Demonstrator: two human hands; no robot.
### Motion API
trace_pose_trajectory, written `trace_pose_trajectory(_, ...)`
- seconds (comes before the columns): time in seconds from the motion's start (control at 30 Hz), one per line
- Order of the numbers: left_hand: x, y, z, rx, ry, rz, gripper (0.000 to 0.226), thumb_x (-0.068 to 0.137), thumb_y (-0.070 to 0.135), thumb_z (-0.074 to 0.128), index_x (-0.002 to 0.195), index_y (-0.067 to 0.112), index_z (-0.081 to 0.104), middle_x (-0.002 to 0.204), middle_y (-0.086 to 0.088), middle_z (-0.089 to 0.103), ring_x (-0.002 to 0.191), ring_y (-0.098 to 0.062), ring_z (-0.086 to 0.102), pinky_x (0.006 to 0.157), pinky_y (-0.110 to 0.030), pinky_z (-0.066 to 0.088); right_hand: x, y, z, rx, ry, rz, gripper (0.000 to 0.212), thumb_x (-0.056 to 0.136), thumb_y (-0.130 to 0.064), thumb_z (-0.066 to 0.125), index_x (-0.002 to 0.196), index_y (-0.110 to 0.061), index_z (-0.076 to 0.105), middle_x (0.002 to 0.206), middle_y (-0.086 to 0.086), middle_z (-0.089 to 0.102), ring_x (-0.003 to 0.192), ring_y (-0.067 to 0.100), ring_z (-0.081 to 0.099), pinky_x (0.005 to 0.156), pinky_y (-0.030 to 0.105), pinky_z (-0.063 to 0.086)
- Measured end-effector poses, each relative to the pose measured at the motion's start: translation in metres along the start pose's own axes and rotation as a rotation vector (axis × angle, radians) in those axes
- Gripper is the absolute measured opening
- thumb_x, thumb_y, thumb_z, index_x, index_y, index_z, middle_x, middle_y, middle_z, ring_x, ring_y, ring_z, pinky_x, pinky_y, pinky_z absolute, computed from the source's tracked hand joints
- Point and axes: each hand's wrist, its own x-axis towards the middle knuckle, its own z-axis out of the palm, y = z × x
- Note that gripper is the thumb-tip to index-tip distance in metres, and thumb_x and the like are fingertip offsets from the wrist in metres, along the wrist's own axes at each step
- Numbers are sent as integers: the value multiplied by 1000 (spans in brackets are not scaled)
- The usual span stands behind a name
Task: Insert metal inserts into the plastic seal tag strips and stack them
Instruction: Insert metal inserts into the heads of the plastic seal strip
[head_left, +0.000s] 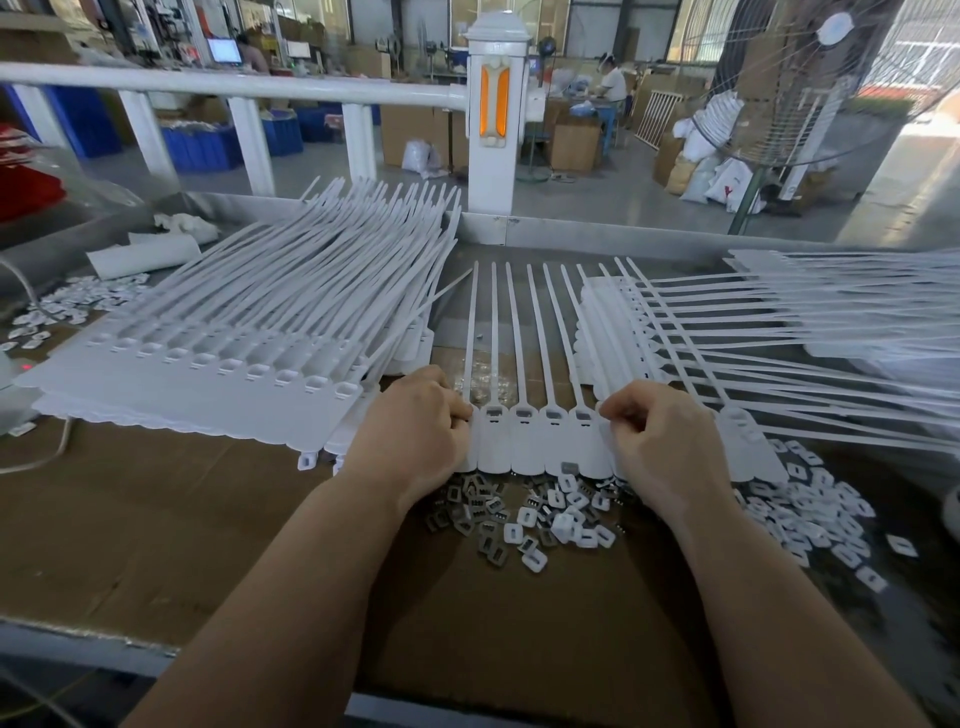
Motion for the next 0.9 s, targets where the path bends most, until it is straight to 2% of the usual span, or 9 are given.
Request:
trace_pose_trajectory(0.13, -1, 2, 1, 9, 16, 2, 24, 90, 17, 52, 104, 19, 72, 101, 7, 55, 83, -8, 48, 71, -15, 33, 0, 1, 0, -1, 4, 0, 17, 86, -5, 56, 91, -16, 68, 95, -1, 66, 88, 15, 58, 81, 30, 49)
trace_pose_trajectory(0.3, -4, 5, 0, -25, 126, -40, 17, 85, 16, 60, 92, 18, 75, 98, 5, 67, 81, -13, 59, 73, -22, 46, 2, 2, 1, -18, -2, 8, 16, 87, -7, 56, 92, -17, 68, 95, -3, 65, 88, 13, 57, 78, 25, 45)
trace_pose_trajectory(0.37, -5, 6, -1, -41, 159, -18, 13, 83, 16, 63, 89, 17, 75, 91, 6, 67, 81, -12, 59, 76, -24, 48, 2, 2, 1, -29, -1, 6, 16, 87, -8, 57, 92, -18, 68, 94, -3, 64, 87, 12, 56, 76, 23, 44)
trace_pose_trajectory(0.43, -6, 6, -2, -70, 166, 33, 9, 82, 19, 66, 84, 20, 74, 77, 16, 59, 80, -11, 56, 80, -30, 47, 2, 2, 1, -37, 1, 5, 16, 86, -8, 57, 92, -18, 68, 94, -3, 65, 86, 12, 56, 77, 24, 45)
trace_pose_trajectory(0.5, -6, 6, -3, -137, 99, 105, 5, 80, 24, 69, 80, 24, 74, 71, 23, 53, 81, -7, 50, 84, -35, 43, 2, 2, 1, -38, 1, 8, 16, 86, -9, 57, 92, -19, 68, 94, -4, 65, 87, 12, 56, 78, 25, 45)
trace_pose_trajectory(0.6, -6, 7, -5, -258, -69, 222, 6, 76, 28, 72, 73, 33, 72, 73, 23, 58, 83, 6, 47, 87, -37, 37, 2, 1, 1, -34, -5, 8, 16, 86, -9, 57, 93, -18, 68, 95, -3, 65, 88, 13, 57, 79, 26, 46)
trace_pose_trajectory(0.67, -6, 7, -6, -298, -175, 283, 9, 74, 30, 74, 70, 38, 71, 75, 22, 62, 86, 8, 48, 89, -37, 35, 2, 1, 0, -30, -6, 6, 16, 86, -9, 57, 93, -17, 68, 95, -2, 65, 89, 14, 57, 79, 27, 47)
trace_pose_trajectory(0.73, -7, 9, -6, -306, -258, 333, 4, 72, 34, 76, 71, 36, 72, 79, 24, 63, 90, 6, 50, 94, -40, 35, 2, 1, 0, -27, -7, 3, 15, 86, -9, 56, 93, -17, 68, 95, -1, 65, 89, 15, 57, 80, 29, 48)
trace_pose_trajectory(0.9, -8, 11, -6, -342, -414, 403, 7, 69, 34, 79, 75, 31, 76, 78, 27, 62, 89, 9, 50, 93, -35, 30, 2, 1, 0, -33, -12, 0, 16, 87, -9, 56, 93, -17, 68, 97, -1, 65, 92, 15, 57, 83, 31, 49)
